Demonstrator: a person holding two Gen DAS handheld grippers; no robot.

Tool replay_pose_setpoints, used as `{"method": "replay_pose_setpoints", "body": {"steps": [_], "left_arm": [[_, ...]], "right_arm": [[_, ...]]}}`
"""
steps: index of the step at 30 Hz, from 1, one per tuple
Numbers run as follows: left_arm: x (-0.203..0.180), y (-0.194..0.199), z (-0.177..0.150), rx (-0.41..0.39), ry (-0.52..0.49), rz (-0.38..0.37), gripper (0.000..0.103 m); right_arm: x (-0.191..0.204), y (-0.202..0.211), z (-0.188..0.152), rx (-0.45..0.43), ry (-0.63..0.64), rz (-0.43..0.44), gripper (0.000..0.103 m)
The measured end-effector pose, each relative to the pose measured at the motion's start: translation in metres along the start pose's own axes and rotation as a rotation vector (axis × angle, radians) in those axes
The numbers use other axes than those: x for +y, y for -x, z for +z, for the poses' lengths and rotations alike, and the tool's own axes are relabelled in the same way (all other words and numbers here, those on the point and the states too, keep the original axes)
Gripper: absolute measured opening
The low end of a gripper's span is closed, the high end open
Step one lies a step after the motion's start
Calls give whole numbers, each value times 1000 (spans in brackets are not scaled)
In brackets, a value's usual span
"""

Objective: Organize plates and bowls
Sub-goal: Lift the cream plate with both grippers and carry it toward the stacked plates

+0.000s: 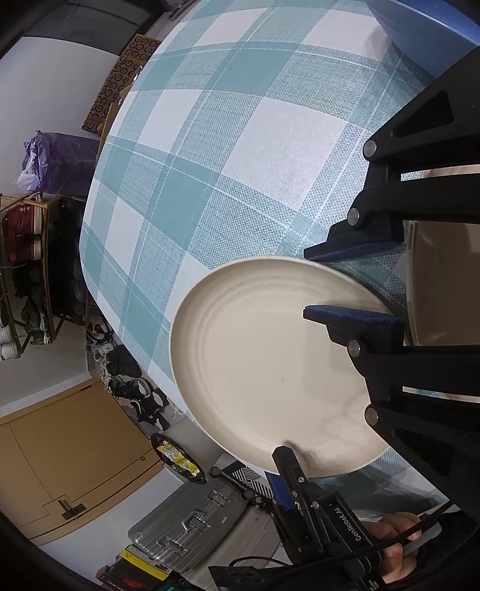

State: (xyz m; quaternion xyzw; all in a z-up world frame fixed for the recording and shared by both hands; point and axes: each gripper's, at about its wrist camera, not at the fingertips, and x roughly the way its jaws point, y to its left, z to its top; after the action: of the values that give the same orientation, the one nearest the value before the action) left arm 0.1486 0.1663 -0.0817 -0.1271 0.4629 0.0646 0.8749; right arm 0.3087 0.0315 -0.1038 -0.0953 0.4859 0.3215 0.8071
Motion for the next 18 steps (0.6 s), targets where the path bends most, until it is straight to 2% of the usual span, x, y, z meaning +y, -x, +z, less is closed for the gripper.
{"method": "replay_pose_setpoints", "body": {"steps": [6, 18], "left_arm": [[1, 2, 0, -10, 2, 1, 18], [-2, 18, 3, -50, 2, 6, 18]], "right_arm": [[-1, 1, -1, -6, -4, -3, 20], [-2, 12, -2, -45, -7, 2, 19]]}}
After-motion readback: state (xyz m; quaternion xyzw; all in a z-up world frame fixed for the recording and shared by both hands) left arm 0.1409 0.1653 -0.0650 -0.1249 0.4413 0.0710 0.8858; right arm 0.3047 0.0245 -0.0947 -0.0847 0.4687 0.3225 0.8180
